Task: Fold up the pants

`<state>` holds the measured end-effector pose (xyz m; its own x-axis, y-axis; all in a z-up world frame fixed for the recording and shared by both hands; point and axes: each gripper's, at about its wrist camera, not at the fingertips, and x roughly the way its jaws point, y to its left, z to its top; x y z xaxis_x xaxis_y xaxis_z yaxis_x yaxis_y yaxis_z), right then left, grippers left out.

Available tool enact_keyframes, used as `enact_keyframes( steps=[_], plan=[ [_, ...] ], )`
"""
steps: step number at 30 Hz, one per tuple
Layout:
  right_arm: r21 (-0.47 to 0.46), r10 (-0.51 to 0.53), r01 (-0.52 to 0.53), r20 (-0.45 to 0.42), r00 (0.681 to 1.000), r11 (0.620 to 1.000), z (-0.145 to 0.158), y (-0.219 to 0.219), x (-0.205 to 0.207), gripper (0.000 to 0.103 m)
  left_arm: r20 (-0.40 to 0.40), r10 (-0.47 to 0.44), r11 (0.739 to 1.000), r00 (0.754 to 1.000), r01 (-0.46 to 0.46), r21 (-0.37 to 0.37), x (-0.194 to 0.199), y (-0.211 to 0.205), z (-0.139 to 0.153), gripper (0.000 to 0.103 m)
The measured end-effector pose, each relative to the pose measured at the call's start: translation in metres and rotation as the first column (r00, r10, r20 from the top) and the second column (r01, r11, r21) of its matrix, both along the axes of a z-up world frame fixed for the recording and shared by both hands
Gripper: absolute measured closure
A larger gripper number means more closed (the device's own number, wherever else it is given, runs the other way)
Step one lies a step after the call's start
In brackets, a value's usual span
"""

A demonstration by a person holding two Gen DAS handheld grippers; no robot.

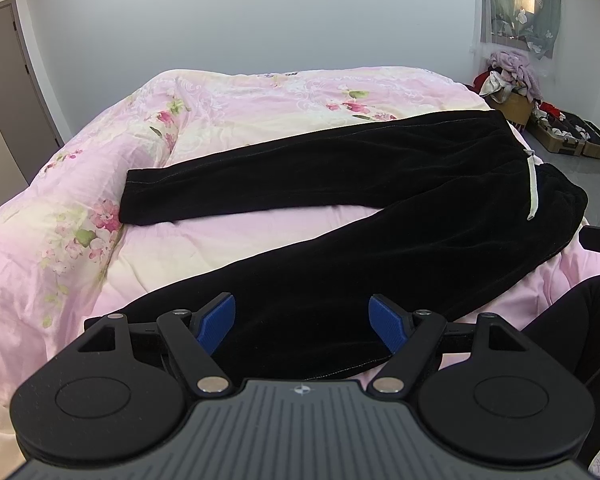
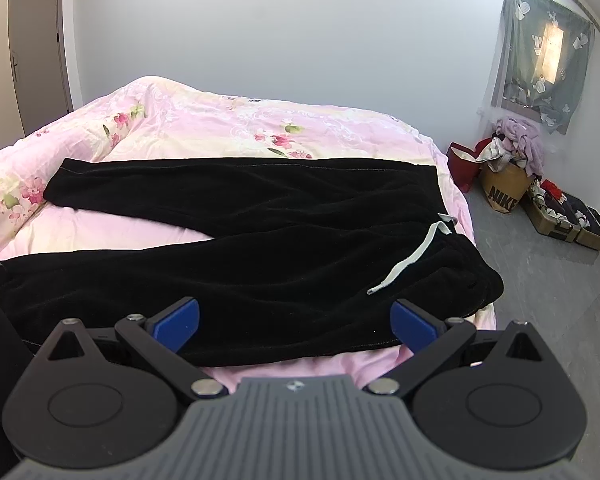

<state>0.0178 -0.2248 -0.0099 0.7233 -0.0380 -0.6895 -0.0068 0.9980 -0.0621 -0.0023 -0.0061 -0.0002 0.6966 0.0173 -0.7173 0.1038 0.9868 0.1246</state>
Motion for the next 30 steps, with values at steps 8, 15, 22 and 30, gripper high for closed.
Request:
enact_keyframes(
  steps=[8, 15, 22, 30],
  plan=[
    [0.005, 0.004, -0.004, 0.000, 1.000, 1.000, 0.000, -0.001, -0.001, 0.005, -0.010, -0.029, 1.000, 1.000, 0.029, 0.003, 0.002, 0.000, 0.001, 0.014],
    [0.073, 0.093, -0.095, 0.024, 0.995, 0.993, -0.009, -0.012, 0.000, 0.005, -0.044, -0.180, 0.981, 0.983, 0.183, 0.070, 0.011, 0.000, -0.008, 0.019],
    [-0.011, 0.241, -0.243, -0.085, 0.967, 0.970, -0.037, 0.001, 0.024, 0.020, -0.172, -0.374, 0.918, 0.911, 0.390, 0.069, 0.026, -0.010, -0.045, 0.027],
    [-0.046, 0.394, -0.414, -0.226, 0.891, 0.909, -0.089, 0.020, 0.060, 0.033, -0.322, -0.437, 0.843, 0.840, 0.507, 0.178, 0.044, -0.039, -0.104, 0.028]
  ],
)
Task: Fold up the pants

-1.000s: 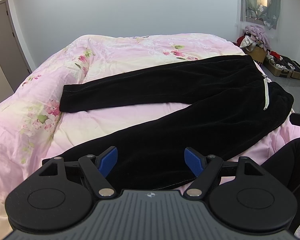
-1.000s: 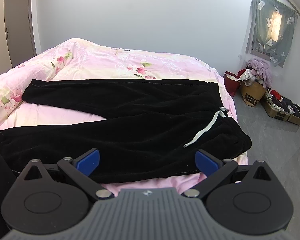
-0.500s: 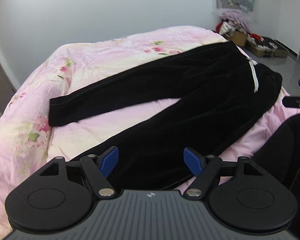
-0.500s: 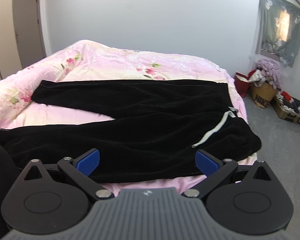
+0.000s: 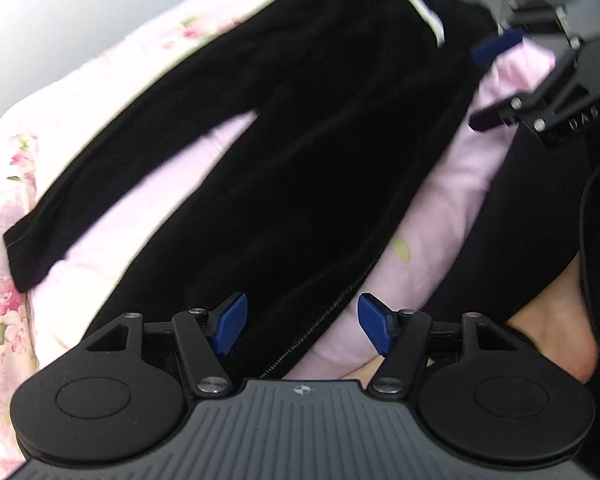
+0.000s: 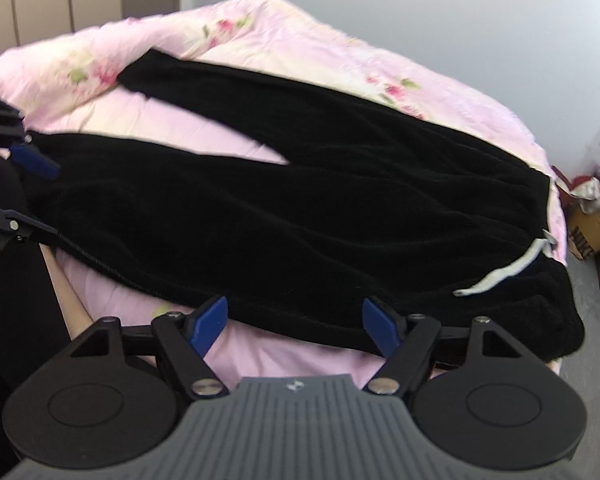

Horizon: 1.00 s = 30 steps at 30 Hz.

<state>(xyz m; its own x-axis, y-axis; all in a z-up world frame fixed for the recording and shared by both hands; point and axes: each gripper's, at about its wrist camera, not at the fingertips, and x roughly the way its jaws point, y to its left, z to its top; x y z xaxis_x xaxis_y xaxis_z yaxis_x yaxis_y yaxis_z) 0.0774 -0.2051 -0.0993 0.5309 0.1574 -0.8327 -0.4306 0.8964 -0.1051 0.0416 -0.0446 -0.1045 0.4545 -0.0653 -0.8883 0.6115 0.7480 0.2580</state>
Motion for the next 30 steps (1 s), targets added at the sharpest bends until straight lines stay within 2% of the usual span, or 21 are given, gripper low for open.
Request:
enact_keyframes(
  steps=[3, 8, 14, 20, 21, 22, 23, 24, 25, 27, 29, 30],
  plan=[
    [-0.020, 0.063, -0.064, -0.050, 0.997, 0.998, -0.020, 0.011, 0.013, 0.035, -0.011, -0.001, 0.999, 1.000, 0.002, 0.055, 0.005, -0.007, -0.020, 0.028],
    [-0.066, 0.166, -0.174, -0.111, 0.980, 0.983, -0.052, 0.035, 0.032, 0.035, -0.061, -0.008, 0.996, 0.998, 0.014, 0.088, 0.018, -0.009, -0.043, 0.028],
    [-0.120, 0.214, -0.241, -0.200, 0.956, 0.963, -0.086, 0.054, 0.055, 0.035, -0.127, 0.017, 0.992, 0.992, -0.001, 0.126, 0.037, -0.014, -0.068, 0.028],
    [-0.214, 0.301, -0.350, -0.231, 0.925, 0.912, -0.106, 0.073, 0.056, 0.027, -0.181, 0.030, 0.990, 0.983, -0.005, 0.140, 0.053, -0.020, -0.079, 0.027],
    [-0.224, 0.311, -0.361, -0.230, 0.922, 0.905, -0.107, 0.075, 0.055, 0.027, -0.183, 0.038, 0.990, 0.982, -0.012, 0.142, 0.055, -0.020, -0.080, 0.029],
    [-0.229, 0.319, -0.369, -0.227, 0.920, 0.901, -0.107, 0.076, 0.054, 0.028, -0.188, 0.044, 0.990, 0.981, -0.018, 0.138, 0.057, -0.019, -0.079, 0.036],
    [-0.234, 0.323, -0.372, -0.221, 0.920, 0.898, -0.107, 0.077, 0.053, 0.033, -0.183, 0.053, 0.990, 0.982, -0.028, 0.136, 0.058, -0.017, -0.078, 0.039],
    [-0.244, 0.327, -0.374, -0.213, 0.921, 0.895, -0.105, 0.077, 0.052, 0.043, -0.171, 0.068, 0.990, 0.983, -0.046, 0.131, 0.059, -0.015, -0.075, 0.050],
    [-0.255, 0.334, -0.379, -0.205, 0.920, 0.889, -0.104, 0.077, 0.052, 0.048, -0.159, 0.082, 0.991, 0.984, -0.063, 0.120, 0.059, -0.012, -0.072, 0.068],
    [-0.252, 0.351, -0.392, -0.194, 0.916, 0.884, -0.099, 0.076, 0.051, 0.072, -0.149, 0.107, 0.993, 0.983, -0.099, 0.060, 0.059, -0.003, -0.062, 0.084],
    [-0.240, 0.365, -0.400, -0.181, 0.913, 0.884, -0.091, 0.075, 0.050, 0.088, -0.123, 0.132, 0.991, 0.984, -0.132, 0.005, 0.059, 0.007, -0.048, 0.089],
    [-0.239, 0.370, -0.402, -0.170, 0.913, 0.884, -0.087, 0.075, 0.050, 0.091, -0.097, 0.137, 0.990, 0.986, -0.139, -0.012, 0.058, 0.011, -0.040, 0.091]
  ],
)
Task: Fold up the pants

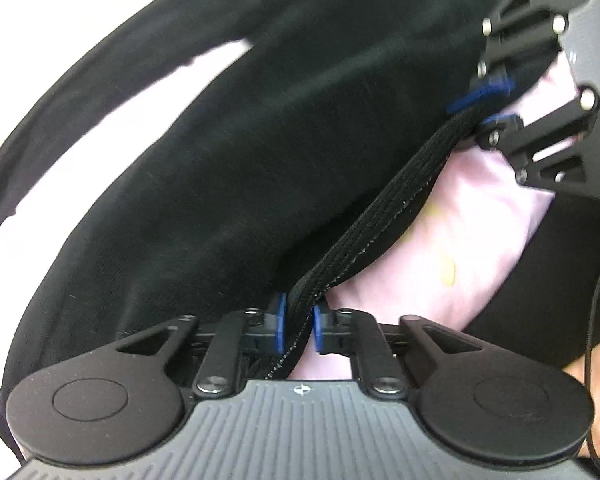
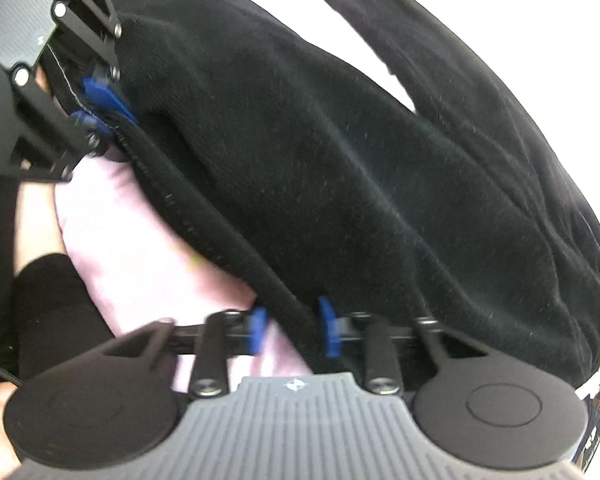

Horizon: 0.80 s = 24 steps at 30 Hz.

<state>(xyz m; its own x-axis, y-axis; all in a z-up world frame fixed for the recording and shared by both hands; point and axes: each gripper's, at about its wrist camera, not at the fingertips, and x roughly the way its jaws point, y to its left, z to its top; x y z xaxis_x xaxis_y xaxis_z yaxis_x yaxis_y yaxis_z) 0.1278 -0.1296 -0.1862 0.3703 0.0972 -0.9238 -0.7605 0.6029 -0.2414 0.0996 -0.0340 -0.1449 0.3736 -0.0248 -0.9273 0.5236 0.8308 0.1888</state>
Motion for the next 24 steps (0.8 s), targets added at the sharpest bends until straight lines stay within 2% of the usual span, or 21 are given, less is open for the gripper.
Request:
enact_keyframes(
  steps=[3, 6, 9, 11, 12, 13, 15, 18, 21, 24],
  plan=[
    [0.014, 0.005, -0.006, 0.077, 0.997, 1.000, 0.018, 0.003, 0.008, 0.095, 0.072, 0.042, 0.999, 0.997, -0.039, -0.037, 0.006, 0.010, 0.023, 0.092],
    [0.051, -0.033, 0.026, 0.133, 0.991, 0.998, 0.038, 0.006, 0.031, 0.097, 0.135, 0.104, 0.992, 0.985, -0.093, -0.086, 0.024, 0.019, 0.052, 0.092],
    [0.067, -0.062, 0.050, 0.192, 0.979, 0.996, 0.053, 0.009, 0.059, 0.097, 0.171, 0.154, 0.983, 0.973, -0.133, -0.128, 0.051, 0.028, 0.075, 0.092],
    [0.077, -0.092, 0.078, 0.208, 0.974, 0.994, 0.058, 0.011, 0.081, 0.097, 0.178, 0.180, 0.977, 0.967, -0.155, -0.147, 0.066, 0.033, 0.077, 0.089],
    [0.088, -0.114, 0.098, 0.193, 0.975, 0.991, 0.059, 0.011, 0.092, 0.097, 0.169, 0.196, 0.973, 0.966, -0.170, -0.158, 0.076, 0.036, 0.080, 0.084],
    [0.096, -0.136, 0.121, 0.171, 0.976, 0.988, 0.056, 0.011, 0.105, 0.097, 0.153, 0.206, 0.970, 0.966, -0.181, -0.165, 0.085, 0.038, 0.079, 0.073],
    [0.093, -0.169, 0.159, 0.117, 0.979, 0.983, 0.048, 0.010, 0.126, 0.097, 0.104, 0.193, 0.971, 0.976, -0.175, -0.160, 0.092, 0.043, 0.079, 0.064],
    [0.079, -0.193, 0.191, 0.016, 0.981, 0.978, 0.031, 0.007, 0.157, 0.097, 0.075, 0.121, 0.983, 0.990, -0.110, -0.145, 0.092, 0.060, 0.079, 0.053],
    [0.068, -0.218, 0.221, -0.050, 0.975, 0.973, 0.013, 0.005, 0.184, 0.096, 0.060, 0.108, 0.984, 0.992, -0.097, -0.151, 0.082, 0.090, 0.087, 0.048],
    [0.050, -0.220, 0.223, -0.062, 0.974, 0.974, 0.008, 0.009, 0.188, 0.094, 0.001, 0.159, 0.962, 0.987, -0.154, -0.223, 0.079, 0.114, 0.090, 0.047]
  ],
)
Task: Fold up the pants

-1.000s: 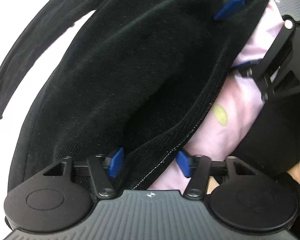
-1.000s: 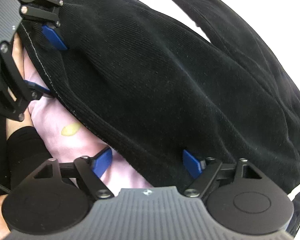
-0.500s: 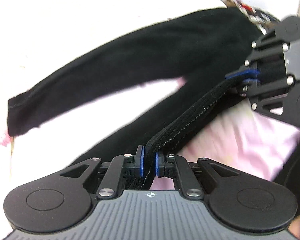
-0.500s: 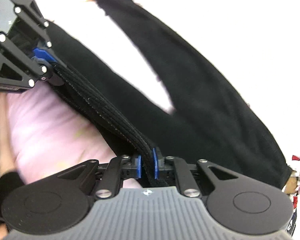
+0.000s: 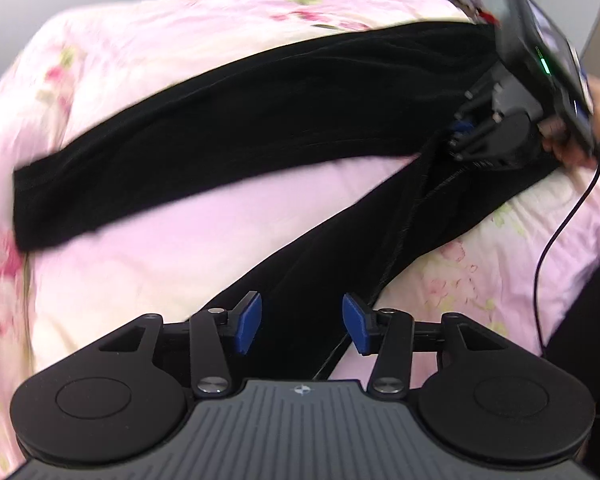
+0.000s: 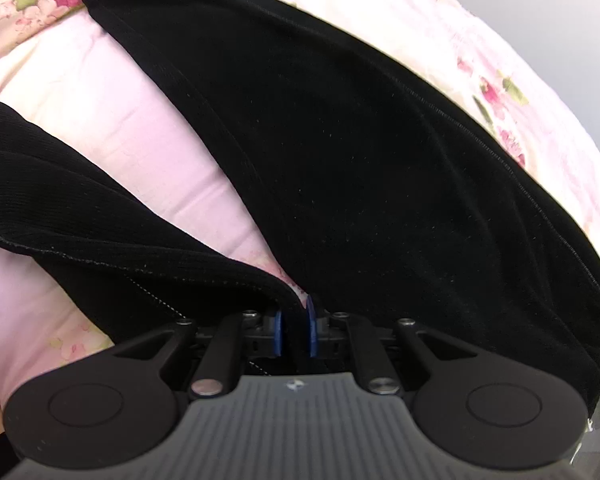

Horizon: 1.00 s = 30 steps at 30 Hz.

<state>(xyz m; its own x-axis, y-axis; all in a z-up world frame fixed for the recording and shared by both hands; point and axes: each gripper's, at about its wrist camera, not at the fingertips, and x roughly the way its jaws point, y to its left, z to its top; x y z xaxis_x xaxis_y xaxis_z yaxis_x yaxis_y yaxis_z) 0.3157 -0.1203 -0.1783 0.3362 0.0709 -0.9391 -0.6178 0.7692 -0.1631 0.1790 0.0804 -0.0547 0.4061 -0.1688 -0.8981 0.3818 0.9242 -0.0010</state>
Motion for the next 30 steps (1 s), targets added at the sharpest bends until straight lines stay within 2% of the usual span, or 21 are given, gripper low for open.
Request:
enact_keyframes(
  steps=[2, 4, 5, 8, 11, 15, 19, 24, 26, 28, 30],
  plan=[
    [-0.009, 0.011, -0.011, 0.012, 1.000, 1.000, 0.004, 0.003, -0.004, 0.090, -0.022, 0.016, 1.000, 1.000, -0.016, -0.025, -0.002, 0.027, 0.010, 0.047],
    [-0.001, 0.025, -0.025, 0.021, 0.999, 1.000, 0.014, -0.002, -0.009, 0.075, -0.024, 0.013, 1.000, 1.000, -0.013, -0.008, -0.007, 0.046, 0.016, 0.043],
    [0.011, 0.026, -0.026, 0.023, 0.999, 1.000, 0.020, -0.004, -0.017, 0.060, -0.021, 0.005, 1.000, 1.000, -0.005, 0.012, -0.010, 0.057, 0.020, 0.043],
    [0.066, 0.026, -0.027, 0.017, 1.000, 0.997, 0.040, -0.010, -0.030, 0.047, -0.016, -0.058, 0.992, 0.998, 0.059, 0.111, -0.025, 0.082, 0.030, 0.042],
    [0.091, 0.032, -0.037, 0.052, 0.998, 0.995, 0.062, -0.017, -0.046, 0.033, -0.039, -0.120, 0.972, 0.992, 0.125, 0.201, -0.042, 0.095, 0.026, 0.040],
    [0.057, 0.032, -0.039, 0.127, 0.991, 0.998, 0.082, -0.031, -0.071, 0.025, -0.125, -0.213, 0.928, 0.969, 0.240, 0.283, -0.066, 0.095, 0.006, 0.040],
    [-0.025, -0.003, 0.008, 0.189, 0.982, 1.000, 0.093, -0.065, -0.093, 0.024, -0.210, -0.336, 0.851, 0.918, 0.392, 0.351, -0.090, 0.086, -0.022, 0.040],
    [-0.114, -0.136, 0.161, 0.204, 0.969, 0.980, 0.088, -0.119, -0.101, 0.024, -0.285, -0.406, 0.775, 0.868, 0.492, 0.395, -0.095, 0.078, -0.057, 0.039],
    [-0.122, -0.208, 0.235, 0.204, 0.957, 0.964, 0.088, -0.142, -0.103, 0.024, -0.301, -0.413, 0.744, 0.860, 0.509, 0.433, -0.094, 0.077, -0.072, 0.039],
    [-0.120, -0.277, 0.306, 0.207, 0.938, 0.944, 0.090, -0.163, -0.105, 0.024, -0.320, -0.427, 0.724, 0.846, 0.532, 0.439, -0.093, 0.078, -0.083, 0.033],
    [-0.115, -0.331, 0.359, 0.205, 0.921, 0.926, 0.092, -0.179, -0.108, 0.024, -0.335, -0.431, 0.717, 0.838, 0.543, 0.437, -0.092, 0.079, -0.093, 0.033]
  ],
)
